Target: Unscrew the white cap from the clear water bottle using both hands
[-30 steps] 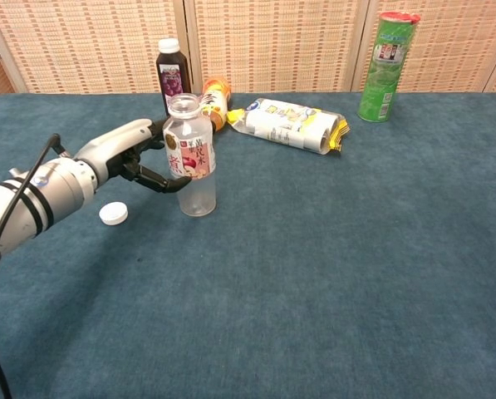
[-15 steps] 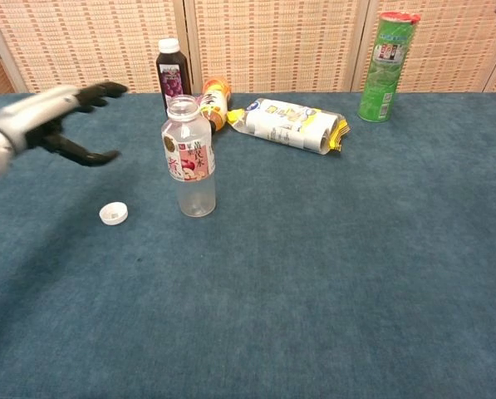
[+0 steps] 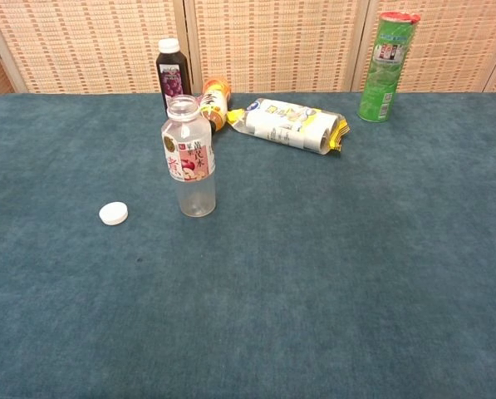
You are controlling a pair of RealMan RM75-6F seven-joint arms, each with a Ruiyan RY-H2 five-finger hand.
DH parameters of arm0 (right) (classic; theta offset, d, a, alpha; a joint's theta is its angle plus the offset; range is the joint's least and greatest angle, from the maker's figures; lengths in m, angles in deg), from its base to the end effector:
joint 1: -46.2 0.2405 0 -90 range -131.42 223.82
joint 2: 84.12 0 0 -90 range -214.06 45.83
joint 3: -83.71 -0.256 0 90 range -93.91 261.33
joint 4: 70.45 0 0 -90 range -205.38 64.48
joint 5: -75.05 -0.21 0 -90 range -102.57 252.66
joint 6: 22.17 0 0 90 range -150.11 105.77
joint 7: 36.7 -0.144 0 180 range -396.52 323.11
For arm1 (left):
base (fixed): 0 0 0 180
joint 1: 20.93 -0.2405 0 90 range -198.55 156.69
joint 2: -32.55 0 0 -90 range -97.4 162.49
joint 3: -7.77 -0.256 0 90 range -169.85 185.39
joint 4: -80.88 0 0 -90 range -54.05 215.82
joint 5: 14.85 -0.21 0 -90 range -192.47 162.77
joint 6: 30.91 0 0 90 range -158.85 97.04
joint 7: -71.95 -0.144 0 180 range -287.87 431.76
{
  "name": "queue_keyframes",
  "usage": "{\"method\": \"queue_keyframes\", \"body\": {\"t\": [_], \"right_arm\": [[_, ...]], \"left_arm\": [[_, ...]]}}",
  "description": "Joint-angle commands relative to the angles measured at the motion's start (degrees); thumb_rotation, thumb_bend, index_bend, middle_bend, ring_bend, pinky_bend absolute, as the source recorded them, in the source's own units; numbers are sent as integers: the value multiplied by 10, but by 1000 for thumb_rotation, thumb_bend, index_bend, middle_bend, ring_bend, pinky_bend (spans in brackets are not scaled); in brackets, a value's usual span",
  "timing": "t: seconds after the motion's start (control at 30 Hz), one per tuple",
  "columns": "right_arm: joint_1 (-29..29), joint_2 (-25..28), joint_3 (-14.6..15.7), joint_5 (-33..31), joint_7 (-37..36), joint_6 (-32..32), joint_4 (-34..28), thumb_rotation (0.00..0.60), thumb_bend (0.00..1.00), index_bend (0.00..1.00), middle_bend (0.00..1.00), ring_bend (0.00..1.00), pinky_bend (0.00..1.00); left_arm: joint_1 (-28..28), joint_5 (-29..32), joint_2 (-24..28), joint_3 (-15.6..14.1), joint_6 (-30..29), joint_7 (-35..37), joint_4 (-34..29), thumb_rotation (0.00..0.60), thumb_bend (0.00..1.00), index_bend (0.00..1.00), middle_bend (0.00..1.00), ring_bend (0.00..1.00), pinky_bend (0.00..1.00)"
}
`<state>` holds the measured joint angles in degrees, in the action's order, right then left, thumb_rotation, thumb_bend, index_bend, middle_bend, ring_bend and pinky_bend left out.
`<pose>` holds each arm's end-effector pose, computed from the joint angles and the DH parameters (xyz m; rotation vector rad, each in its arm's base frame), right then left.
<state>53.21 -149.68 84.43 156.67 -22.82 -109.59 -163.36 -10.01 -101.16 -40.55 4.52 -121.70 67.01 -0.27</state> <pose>-0.3132 -0.1791 0.1511 1.4224 -0.7684 0.7178 -0.3147 0.1950 0.1241 -1.4895 -0.7291 -0.8927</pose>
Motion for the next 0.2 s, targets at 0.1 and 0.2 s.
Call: {"method": "queue_keyframes", "body": {"t": [0.1, 0.2], "right_arm": [[-20, 0, -17, 2, -34, -32, 8, 600, 117, 0, 0, 0, 0], [-23, 0, -18, 2, -33, -28, 9, 600, 117, 0, 0, 0, 0]], "left_arm": [[-31, -12, 10, -2, -23, 7, 33, 600, 372, 0, 0, 0, 0], [-30, -12, 11, 0, -10, 7, 33, 600, 372, 0, 0, 0, 0]]}}
